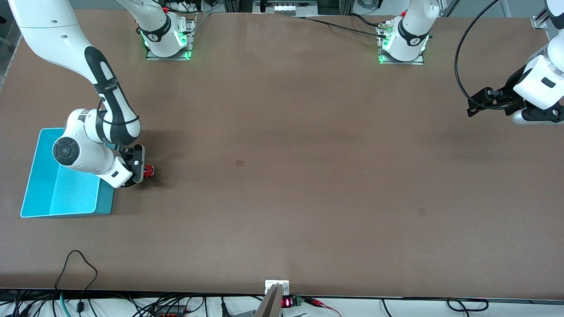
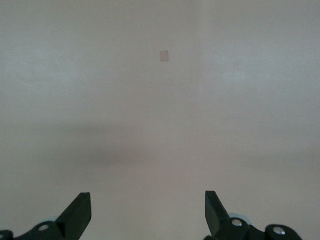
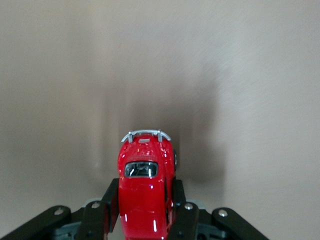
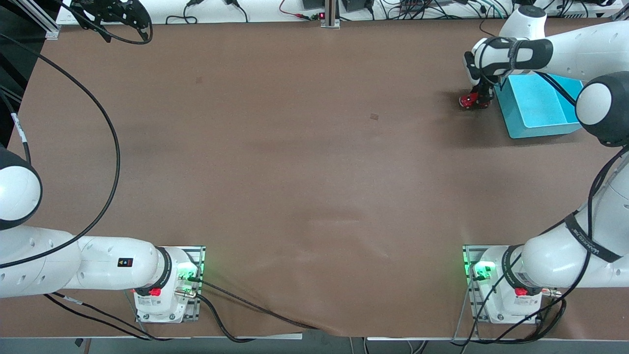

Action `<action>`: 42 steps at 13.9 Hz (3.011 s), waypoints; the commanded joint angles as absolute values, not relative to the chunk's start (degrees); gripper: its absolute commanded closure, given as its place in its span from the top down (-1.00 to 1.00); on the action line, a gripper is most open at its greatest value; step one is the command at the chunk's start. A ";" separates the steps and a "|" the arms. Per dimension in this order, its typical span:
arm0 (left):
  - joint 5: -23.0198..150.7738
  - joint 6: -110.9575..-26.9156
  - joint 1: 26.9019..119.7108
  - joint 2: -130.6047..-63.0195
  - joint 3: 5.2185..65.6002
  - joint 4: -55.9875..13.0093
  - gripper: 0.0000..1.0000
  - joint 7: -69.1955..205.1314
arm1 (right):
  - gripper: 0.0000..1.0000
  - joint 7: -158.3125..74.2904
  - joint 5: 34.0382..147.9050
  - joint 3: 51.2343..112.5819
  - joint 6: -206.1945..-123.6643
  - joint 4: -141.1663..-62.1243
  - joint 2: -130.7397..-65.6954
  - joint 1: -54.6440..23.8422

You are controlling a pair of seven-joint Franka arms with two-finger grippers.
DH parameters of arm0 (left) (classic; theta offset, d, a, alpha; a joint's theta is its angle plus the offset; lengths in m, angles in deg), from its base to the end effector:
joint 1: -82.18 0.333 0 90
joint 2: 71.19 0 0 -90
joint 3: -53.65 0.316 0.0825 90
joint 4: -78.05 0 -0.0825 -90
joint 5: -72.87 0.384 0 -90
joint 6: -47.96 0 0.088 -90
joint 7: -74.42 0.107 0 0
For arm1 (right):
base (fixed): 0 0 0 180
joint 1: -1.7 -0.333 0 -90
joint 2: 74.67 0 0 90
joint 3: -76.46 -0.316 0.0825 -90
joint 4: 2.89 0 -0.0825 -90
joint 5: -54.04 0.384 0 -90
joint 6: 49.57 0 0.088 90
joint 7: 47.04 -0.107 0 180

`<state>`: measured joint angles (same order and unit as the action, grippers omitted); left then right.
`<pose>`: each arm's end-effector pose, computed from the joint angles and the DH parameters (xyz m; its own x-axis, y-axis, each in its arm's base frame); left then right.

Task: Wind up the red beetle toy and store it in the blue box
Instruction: 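Lift the red car and carry it over the blue box, then lower the car into the blue box and open the right gripper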

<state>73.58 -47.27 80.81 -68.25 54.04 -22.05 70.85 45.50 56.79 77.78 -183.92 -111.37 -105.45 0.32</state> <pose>0.5418 -0.0080 0.5769 0.9985 0.0440 -0.0329 0.0436 -0.9990 -0.0140 0.6243 0.0020 0.2111 -0.0121 0.9997 0.0233 0.9963 0.0140 -0.0846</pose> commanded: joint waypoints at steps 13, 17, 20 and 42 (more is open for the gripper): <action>72.52 -47.31 81.04 -68.91 53.56 -19.95 1.00 72.13 | -0.72 -8.70 62.21 82.44 -183.25 -105.63 -97.17 5.28; 72.52 -47.31 80.86 -68.91 53.56 -19.95 1.00 72.13 | -0.84 -17.06 62.38 82.44 -181.68 -105.72 -98.65 12.32; 72.43 -47.31 81.13 -68.91 53.56 -19.95 1.00 72.13 | -0.79 -26.79 62.74 82.44 -181.58 -105.72 -101.90 13.65; 73.04 -45.29 80.95 -68.82 53.38 -19.95 1.00 71.17 | 1.00 -25.25 62.74 82.52 -190.11 -106.07 -110.71 13.91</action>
<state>73.53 -46.45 80.71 -68.45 53.67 -21.18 70.83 -26.63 62.29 82.83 -190.06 -105.93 -111.56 13.35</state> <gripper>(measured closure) 0.000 0.093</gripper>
